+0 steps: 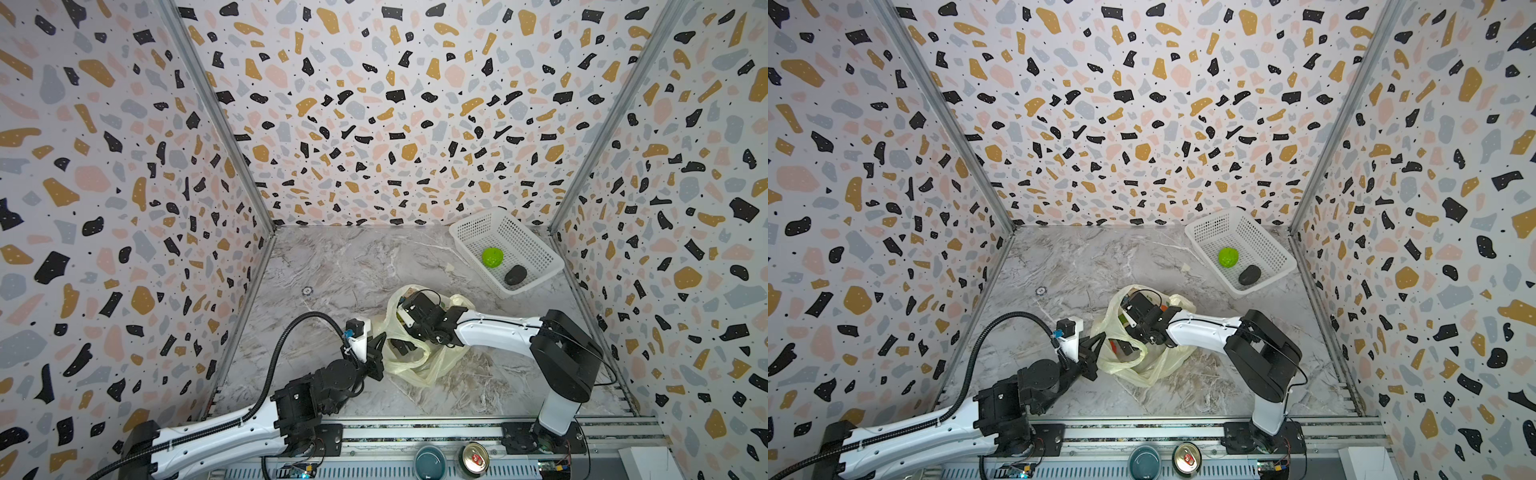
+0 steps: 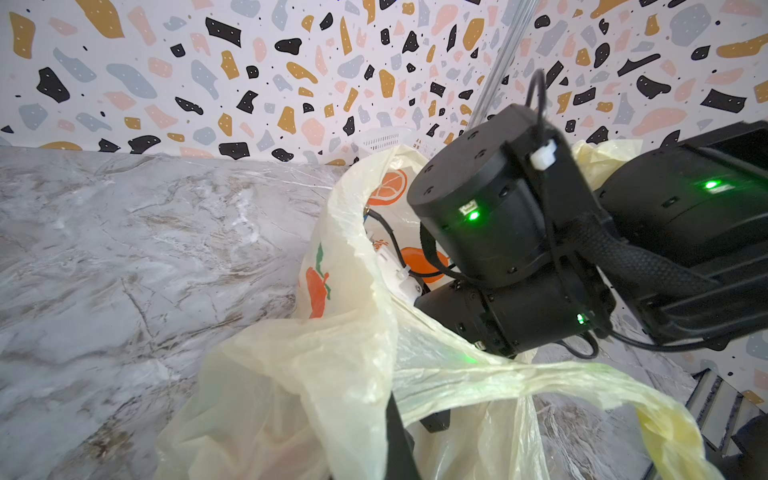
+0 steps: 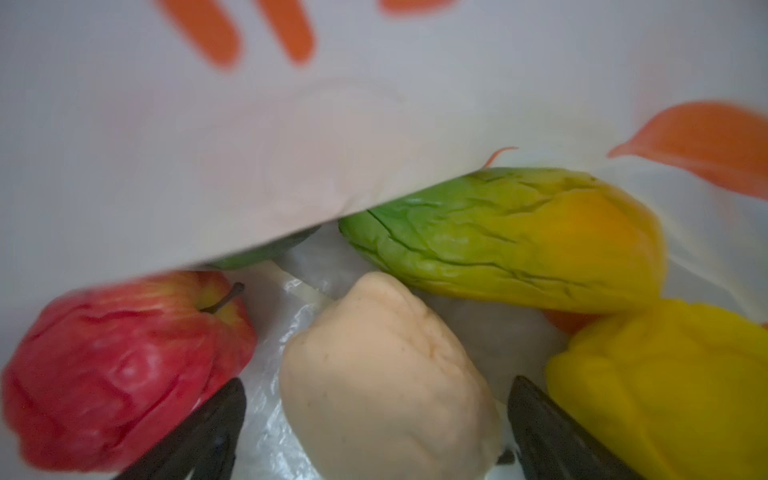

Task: Untie the knot of the plastic bag and take out the fruit
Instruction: 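Lower the right gripper toward the pale pear inside the bag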

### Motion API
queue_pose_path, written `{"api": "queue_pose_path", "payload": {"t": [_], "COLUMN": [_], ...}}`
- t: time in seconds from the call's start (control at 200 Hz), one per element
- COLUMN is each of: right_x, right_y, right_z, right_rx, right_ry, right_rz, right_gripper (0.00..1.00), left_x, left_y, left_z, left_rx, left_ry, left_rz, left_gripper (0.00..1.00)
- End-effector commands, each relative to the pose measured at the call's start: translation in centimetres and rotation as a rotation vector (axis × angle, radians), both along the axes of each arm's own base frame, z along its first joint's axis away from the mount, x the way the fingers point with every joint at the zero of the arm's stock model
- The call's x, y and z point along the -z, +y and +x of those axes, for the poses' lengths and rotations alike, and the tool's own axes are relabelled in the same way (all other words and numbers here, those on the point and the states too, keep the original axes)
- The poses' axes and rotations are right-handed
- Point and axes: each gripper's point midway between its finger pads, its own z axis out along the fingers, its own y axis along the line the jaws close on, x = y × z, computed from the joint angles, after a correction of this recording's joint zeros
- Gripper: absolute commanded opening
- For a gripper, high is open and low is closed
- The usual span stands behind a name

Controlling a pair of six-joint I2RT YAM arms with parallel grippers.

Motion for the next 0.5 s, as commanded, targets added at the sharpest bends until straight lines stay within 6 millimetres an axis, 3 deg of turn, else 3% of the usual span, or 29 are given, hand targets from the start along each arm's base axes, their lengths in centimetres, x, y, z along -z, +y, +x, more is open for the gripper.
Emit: {"api": "queue_pose_path", "payload": {"t": [0.0, 0.06, 0.16, 0.305, 0.496], "right_x": [-0.2, 0.4, 0.8, -0.4, -0.6], "right_y": [1.4, 1.5, 1.4, 1.0, -0.9], "right_z": [0.7, 0.7, 0.8, 0.8, 0.6], "right_rx": [-0.046, -0.049, -0.040, -0.014, 0.061], "right_ry": [-0.036, -0.030, -0.036, -0.068, -0.055], "right_rz": [-0.003, -0.011, -0.026, -0.002, 0.003], "right_gripper": [0.99, 1.00, 0.91, 0.68, 0.60], "left_x": [0.1, 0.3, 0.6, 1.0, 1.4], "left_y": [0.3, 0.4, 0.7, 1.0, 0.9], "left_z": [0.1, 0.1, 0.1, 0.3, 0.5], "left_rx": [-0.016, -0.021, -0.033, -0.052, -0.054], "left_ry": [-0.004, -0.002, 0.000, -0.002, -0.010], "left_rz": [-0.014, -0.012, -0.003, 0.013, 0.056], "left_gripper": [0.00, 0.00, 0.00, 0.00, 0.00]}}
